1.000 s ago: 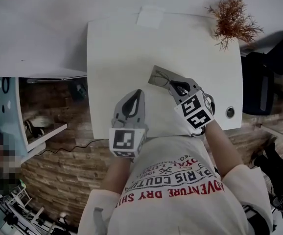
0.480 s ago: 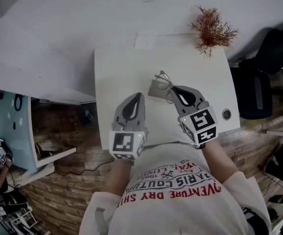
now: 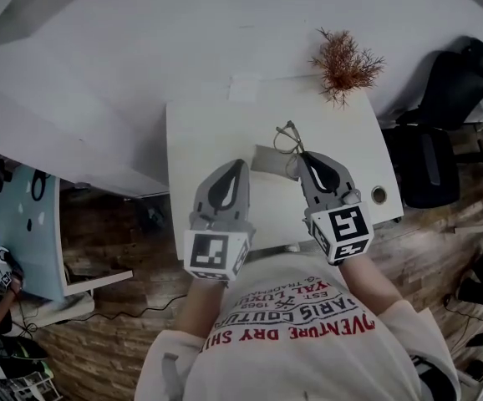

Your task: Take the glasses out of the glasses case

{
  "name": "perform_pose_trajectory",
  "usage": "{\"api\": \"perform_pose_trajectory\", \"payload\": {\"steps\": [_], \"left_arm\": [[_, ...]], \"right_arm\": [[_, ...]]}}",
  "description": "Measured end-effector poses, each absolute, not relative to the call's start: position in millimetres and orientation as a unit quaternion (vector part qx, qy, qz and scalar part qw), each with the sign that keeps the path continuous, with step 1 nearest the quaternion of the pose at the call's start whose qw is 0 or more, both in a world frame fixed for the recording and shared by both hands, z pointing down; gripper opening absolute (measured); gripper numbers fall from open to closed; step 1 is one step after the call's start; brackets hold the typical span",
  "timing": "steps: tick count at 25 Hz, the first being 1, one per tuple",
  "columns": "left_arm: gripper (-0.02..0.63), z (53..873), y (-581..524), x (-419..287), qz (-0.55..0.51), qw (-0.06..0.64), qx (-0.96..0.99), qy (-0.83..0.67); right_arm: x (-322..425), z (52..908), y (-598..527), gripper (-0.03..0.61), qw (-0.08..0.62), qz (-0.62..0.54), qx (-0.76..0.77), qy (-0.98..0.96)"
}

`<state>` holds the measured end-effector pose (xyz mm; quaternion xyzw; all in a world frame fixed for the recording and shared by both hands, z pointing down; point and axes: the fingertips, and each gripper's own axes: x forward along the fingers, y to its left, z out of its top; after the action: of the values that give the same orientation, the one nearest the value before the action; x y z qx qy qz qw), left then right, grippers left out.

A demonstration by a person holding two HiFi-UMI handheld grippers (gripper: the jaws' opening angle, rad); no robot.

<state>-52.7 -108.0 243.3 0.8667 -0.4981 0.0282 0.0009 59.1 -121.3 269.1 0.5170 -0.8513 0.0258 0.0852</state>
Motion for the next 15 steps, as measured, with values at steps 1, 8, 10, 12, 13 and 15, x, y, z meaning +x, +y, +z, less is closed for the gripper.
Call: {"api": "perform_pose_trajectory", "payload": {"steps": [1, 8, 10, 12, 13, 15], "left_arm": [[-0.003, 242, -105, -53, 0.026, 0.000, 0.866, -0.499], [-0.003, 238, -98, -57, 0.022, -0.005, 0.860, -0.509], [-0.003, 238, -98, -59, 0.020, -0.001, 0.860, -0.510], [-0.003, 239, -99, -59, 0.017, 0.003, 0.860, -0.510], [-0.003, 239, -99, -59, 0.017, 0.003, 0.860, -0.510], [-0.003, 239, -99, -56, 0.017, 0.004, 0.861, -0.509]], "right_arm": [[59, 266, -118, 0.023, 0.079, 0.025, 0.519, -0.851], [66, 253, -104, 0.023, 0.062, 0.011, 0.530, -0.846], [66, 252, -103, 0.023, 0.061, 0.008, 0.530, -0.846], [66, 253, -102, 0.023, 0.066, 0.003, 0.529, -0.846], [66, 254, -102, 0.023, 0.069, 0.000, 0.528, -0.846], [66, 255, -101, 0.023, 0.072, -0.004, 0.528, -0.846]]}}
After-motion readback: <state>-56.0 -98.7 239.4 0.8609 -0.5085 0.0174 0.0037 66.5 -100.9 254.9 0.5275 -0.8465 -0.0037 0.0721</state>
